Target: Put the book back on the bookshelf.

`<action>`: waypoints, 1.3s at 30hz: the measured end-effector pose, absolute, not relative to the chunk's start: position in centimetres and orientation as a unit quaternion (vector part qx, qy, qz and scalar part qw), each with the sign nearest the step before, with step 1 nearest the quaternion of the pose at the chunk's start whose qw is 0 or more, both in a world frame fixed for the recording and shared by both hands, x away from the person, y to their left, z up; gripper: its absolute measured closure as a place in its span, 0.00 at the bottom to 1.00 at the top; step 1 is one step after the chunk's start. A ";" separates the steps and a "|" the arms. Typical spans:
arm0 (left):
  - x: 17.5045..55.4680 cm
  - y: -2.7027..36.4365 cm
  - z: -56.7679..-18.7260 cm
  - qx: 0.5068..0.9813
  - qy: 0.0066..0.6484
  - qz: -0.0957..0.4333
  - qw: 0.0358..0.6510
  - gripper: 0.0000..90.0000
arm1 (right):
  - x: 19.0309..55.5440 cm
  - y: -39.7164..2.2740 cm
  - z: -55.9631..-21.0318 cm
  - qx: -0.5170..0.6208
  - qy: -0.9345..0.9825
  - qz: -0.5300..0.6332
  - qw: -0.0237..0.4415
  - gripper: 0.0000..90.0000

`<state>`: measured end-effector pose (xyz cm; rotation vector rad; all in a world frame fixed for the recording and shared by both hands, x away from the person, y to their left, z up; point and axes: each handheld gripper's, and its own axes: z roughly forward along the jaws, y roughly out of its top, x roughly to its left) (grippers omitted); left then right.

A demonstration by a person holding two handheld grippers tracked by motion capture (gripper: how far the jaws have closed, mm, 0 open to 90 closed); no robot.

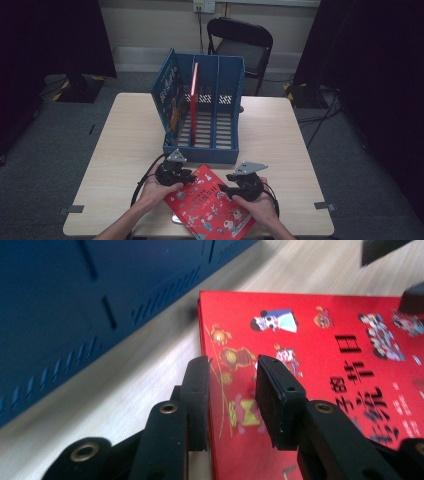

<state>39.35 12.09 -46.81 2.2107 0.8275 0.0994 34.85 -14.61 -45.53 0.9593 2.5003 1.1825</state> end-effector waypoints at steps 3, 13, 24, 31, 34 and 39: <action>39.4 12.0 -46.7 0.869 0.318 0.040 0.378 0.74 | 35.2 -14.3 -46.2 0.325 0.854 0.395 0.093 0.58; 35.5 15.6 -46.3 0.867 0.320 0.046 0.380 0.69 | 35.1 -14.3 -47.0 0.328 0.857 0.388 0.086 0.62; 32.1 19.2 -46.5 0.867 0.330 0.022 0.373 0.62 | 34.9 -14.2 -47.0 0.331 0.855 0.389 0.091 0.62; 31.5 19.5 -46.8 0.866 0.325 0.032 0.380 0.63 | 34.9 -14.3 -47.0 0.332 0.855 0.389 0.090 0.62; 31.3 19.3 -47.0 0.872 0.316 0.051 0.371 0.64 | 34.9 -14.3 -47.0 0.331 0.855 0.389 0.089 0.62; 32.1 18.9 -47.5 0.871 0.325 0.061 0.363 0.62 | 34.7 -14.9 -47.0 0.335 0.853 0.390 0.089 0.61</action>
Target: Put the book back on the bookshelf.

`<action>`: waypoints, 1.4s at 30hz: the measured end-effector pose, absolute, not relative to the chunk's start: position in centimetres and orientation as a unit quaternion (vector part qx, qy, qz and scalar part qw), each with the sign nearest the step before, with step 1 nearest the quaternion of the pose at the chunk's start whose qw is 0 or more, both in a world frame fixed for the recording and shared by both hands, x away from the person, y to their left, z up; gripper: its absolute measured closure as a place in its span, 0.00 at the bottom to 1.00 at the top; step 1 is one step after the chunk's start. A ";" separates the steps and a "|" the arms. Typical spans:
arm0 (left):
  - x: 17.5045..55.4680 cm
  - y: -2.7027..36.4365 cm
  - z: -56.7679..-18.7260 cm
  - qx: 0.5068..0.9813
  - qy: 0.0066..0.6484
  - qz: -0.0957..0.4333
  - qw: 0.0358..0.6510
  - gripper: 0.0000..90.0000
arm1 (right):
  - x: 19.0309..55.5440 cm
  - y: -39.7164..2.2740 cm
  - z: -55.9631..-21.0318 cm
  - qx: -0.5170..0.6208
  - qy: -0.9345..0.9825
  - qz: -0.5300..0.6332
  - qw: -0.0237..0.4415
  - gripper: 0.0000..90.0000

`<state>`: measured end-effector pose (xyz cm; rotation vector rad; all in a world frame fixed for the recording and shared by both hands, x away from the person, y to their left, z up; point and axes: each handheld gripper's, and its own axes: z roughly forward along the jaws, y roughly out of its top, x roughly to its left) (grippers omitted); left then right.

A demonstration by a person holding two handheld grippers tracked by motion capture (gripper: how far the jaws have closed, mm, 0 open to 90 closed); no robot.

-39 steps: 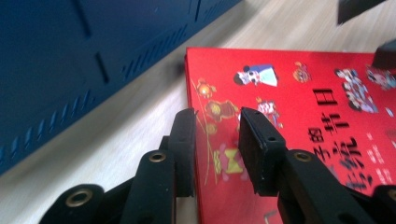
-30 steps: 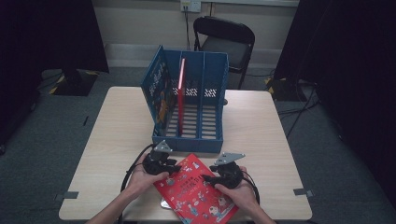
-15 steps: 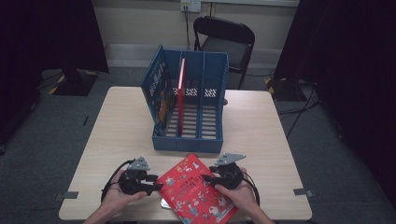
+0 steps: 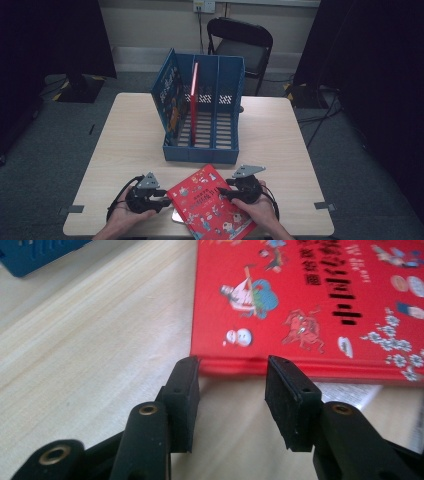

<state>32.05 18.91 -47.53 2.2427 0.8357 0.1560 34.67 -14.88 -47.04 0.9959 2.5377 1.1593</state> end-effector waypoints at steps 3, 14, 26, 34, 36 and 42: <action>32.7 18.7 -47.5 0.867 0.333 0.053 0.367 0.61 | 34.5 -15.0 -47.0 0.338 0.853 0.386 0.093 0.60; 34.5 18.1 -47.2 0.862 0.339 0.051 0.375 0.57 | 33.5 -15.7 -46.8 0.343 0.854 0.378 0.096 0.57; 36.4 16.1 -47.3 0.855 0.344 0.054 0.385 0.59 | 32.0 -17.0 -46.8 0.351 0.851 0.378 0.097 0.54; 37.0 15.2 -47.4 0.844 0.359 0.061 0.394 0.54 | 31.7 -17.3 -46.8 0.354 0.850 0.379 0.093 0.49; 36.6 15.7 -47.1 0.840 0.363 0.045 0.400 0.55 | 31.9 -17.3 -46.9 0.355 0.849 0.380 0.091 0.44; 35.1 16.4 -47.2 0.834 0.370 -0.003 0.409 0.54 | 32.6 -16.8 -47.0 0.353 0.851 0.380 0.088 0.39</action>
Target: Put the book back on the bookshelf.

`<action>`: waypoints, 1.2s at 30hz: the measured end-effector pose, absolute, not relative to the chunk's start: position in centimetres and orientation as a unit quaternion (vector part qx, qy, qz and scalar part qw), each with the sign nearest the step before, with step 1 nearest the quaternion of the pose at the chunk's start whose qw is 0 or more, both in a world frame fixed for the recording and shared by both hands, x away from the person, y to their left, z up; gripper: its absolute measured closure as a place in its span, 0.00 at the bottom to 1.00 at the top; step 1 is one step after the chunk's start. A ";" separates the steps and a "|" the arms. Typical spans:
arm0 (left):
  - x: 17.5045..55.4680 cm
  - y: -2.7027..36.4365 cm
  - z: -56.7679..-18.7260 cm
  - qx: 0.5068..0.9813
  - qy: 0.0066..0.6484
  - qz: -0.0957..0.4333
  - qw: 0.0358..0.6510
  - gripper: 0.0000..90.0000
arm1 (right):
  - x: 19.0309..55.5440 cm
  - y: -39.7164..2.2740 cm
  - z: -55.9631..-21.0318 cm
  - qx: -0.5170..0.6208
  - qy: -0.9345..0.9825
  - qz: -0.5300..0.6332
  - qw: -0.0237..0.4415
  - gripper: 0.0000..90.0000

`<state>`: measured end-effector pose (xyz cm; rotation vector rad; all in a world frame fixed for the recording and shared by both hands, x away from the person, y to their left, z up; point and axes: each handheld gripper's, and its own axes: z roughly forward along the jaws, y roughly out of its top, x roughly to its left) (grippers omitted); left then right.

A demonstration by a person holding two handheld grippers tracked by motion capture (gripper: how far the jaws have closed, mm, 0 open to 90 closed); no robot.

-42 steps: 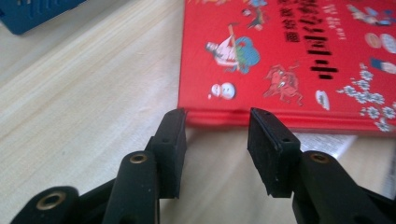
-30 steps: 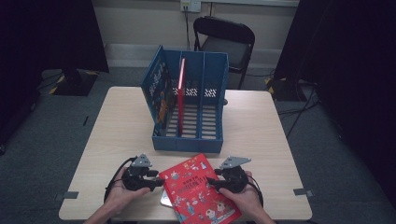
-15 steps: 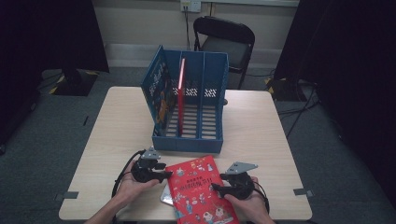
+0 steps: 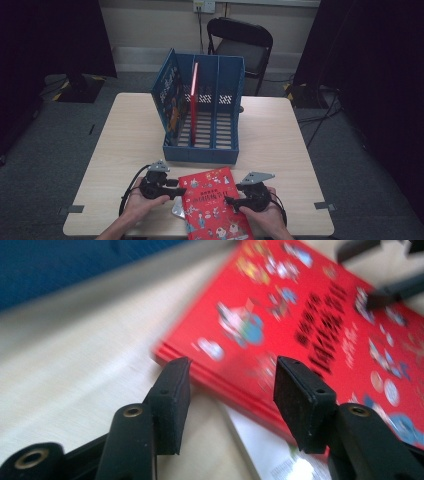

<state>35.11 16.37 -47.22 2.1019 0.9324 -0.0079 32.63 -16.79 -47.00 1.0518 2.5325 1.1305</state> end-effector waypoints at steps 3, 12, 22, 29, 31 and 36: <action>34.5 15.5 -47.5 0.847 0.356 -0.004 0.394 0.45 | 32.8 -16.7 -47.1 0.354 0.850 0.381 0.085 0.37; 35.5 14.9 -47.6 0.838 0.357 -0.009 0.414 0.50 | 33.1 -17.0 -47.6 0.374 0.839 0.388 0.072 0.26; 37.1 13.2 -47.8 0.839 0.348 -0.001 0.419 0.47 | 32.6 -17.4 -47.6 0.378 0.838 0.379 0.102 0.18; 36.7 13.4 -48.3 0.842 0.335 0.009 0.422 0.47 | 32.8 -17.6 -47.7 0.384 0.836 0.381 0.095 0.15; 36.4 13.6 -48.6 0.836 0.332 0.012 0.437 0.47 | 32.9 -17.7 -47.8 0.386 0.834 0.383 0.090 0.15; 35.7 13.6 -48.4 0.838 0.338 0.009 0.429 0.44 | 32.8 -17.7 -47.8 0.387 0.832 0.385 0.093 0.15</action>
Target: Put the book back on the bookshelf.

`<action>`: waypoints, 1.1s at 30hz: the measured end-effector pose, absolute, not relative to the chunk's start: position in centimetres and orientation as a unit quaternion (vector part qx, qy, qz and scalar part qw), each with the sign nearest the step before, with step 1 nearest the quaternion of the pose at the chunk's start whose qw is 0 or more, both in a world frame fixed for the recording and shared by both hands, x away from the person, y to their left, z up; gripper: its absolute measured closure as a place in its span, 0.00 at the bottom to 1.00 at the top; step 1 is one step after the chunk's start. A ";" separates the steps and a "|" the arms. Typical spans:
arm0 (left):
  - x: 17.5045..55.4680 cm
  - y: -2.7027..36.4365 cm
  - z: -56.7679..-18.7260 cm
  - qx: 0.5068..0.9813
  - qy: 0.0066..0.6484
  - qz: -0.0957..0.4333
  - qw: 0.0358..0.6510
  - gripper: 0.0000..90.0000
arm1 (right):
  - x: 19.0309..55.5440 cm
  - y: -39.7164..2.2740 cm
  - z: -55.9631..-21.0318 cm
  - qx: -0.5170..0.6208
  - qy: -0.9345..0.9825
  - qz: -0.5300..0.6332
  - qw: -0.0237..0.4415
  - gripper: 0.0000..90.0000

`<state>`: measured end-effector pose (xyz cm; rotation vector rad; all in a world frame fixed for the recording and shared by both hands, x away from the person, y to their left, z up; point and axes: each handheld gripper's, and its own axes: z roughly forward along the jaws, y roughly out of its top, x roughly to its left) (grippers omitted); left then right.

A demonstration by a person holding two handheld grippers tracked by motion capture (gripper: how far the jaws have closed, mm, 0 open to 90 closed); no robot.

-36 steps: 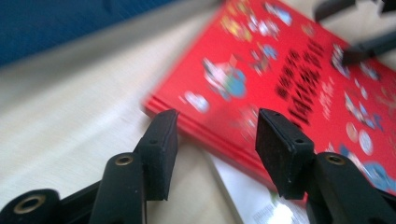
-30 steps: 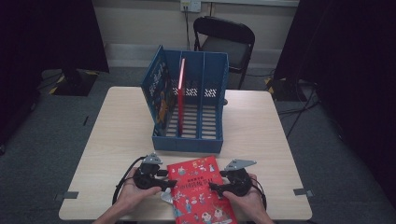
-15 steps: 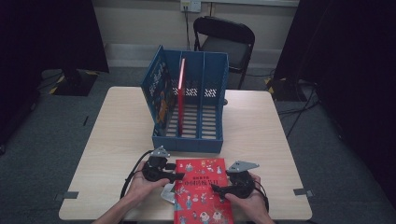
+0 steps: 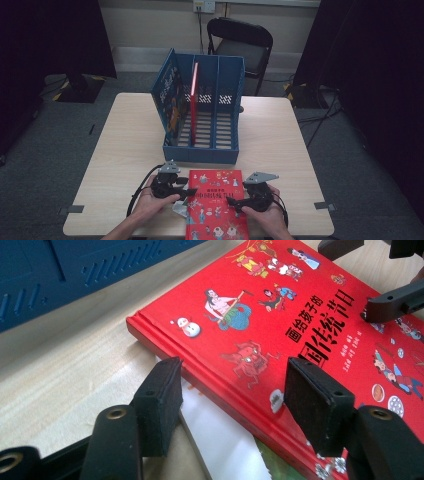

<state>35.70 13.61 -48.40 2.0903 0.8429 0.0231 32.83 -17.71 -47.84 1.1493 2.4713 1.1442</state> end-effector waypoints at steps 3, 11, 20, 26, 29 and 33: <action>35.2 13.1 -48.2 0.849 0.327 0.018 0.415 0.40 | 32.9 -17.7 -47.9 0.389 0.831 0.386 0.092 0.15; 35.2 13.1 -48.2 0.848 0.330 0.018 0.416 0.40 | 33.8 -18.0 -48.3 0.414 0.821 0.390 0.053 0.13; 35.1 13.0 -48.2 0.847 0.327 0.019 0.418 0.37 | 33.5 -17.7 -47.9 0.408 0.824 0.388 0.068 0.18; 35.3 13.2 -48.3 0.841 0.335 0.006 0.424 0.37 | 33.1 -18.0 -46.8 0.399 0.813 0.415 0.087 0.27; 35.3 13.3 -48.3 0.840 0.335 0.004 0.426 0.37 | 33.3 -18.0 -46.5 0.397 0.814 0.417 0.080 0.27; 35.5 13.4 -48.3 0.838 0.335 -0.005 0.431 0.37 | 34.1 -17.4 -46.2 0.391 0.816 0.420 0.065 0.26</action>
